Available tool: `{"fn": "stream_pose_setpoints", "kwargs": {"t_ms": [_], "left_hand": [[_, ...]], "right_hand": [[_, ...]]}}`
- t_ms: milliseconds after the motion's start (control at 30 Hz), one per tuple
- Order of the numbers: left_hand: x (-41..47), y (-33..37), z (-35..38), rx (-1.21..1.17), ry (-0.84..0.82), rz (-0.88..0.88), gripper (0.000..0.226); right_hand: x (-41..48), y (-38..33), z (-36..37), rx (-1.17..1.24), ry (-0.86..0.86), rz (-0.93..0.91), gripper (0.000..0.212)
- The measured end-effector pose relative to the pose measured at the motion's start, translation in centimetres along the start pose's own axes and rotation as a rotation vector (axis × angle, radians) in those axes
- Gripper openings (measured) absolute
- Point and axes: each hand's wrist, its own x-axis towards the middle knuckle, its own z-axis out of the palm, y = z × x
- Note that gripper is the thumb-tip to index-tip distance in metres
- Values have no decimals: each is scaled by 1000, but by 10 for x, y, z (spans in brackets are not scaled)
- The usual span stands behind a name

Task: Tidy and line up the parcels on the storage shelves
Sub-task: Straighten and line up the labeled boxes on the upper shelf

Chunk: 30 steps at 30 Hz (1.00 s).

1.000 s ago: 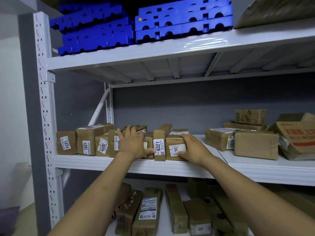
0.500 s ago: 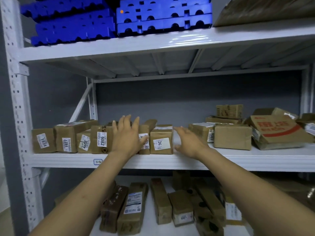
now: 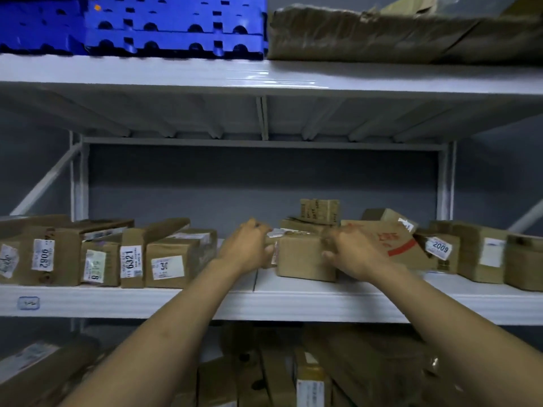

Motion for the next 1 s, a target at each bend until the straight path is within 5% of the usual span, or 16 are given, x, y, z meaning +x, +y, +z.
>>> {"fn": "stream_pose_setpoints", "kwargs": {"t_ms": [167,267,400,500,733,867,1000], "left_hand": [[26,32,42,-231,-55,-82,66],[31,43,56,-416,-81,-182,73],[30,53,60,-644,115,-311,58],[28,49,59,-796,226,-394,70],[13,38,51,-1370,232,-332,82],[-3,30,46,-1130,114,-214,101],[-14,17,47,-850,33,-120,89]], "right_hand": [[-1,47,14,38,-7,-55,26],[-1,60,23,2,-27,-141,43],[-5,65,37,118,-33,-147,56],[-9,63,46,261,17,-140,54],[-14,36,37,1198,208,-38,44],[-6,18,37,1406,295,39,32],[-2,4,45,1328,220,84,62]]}}
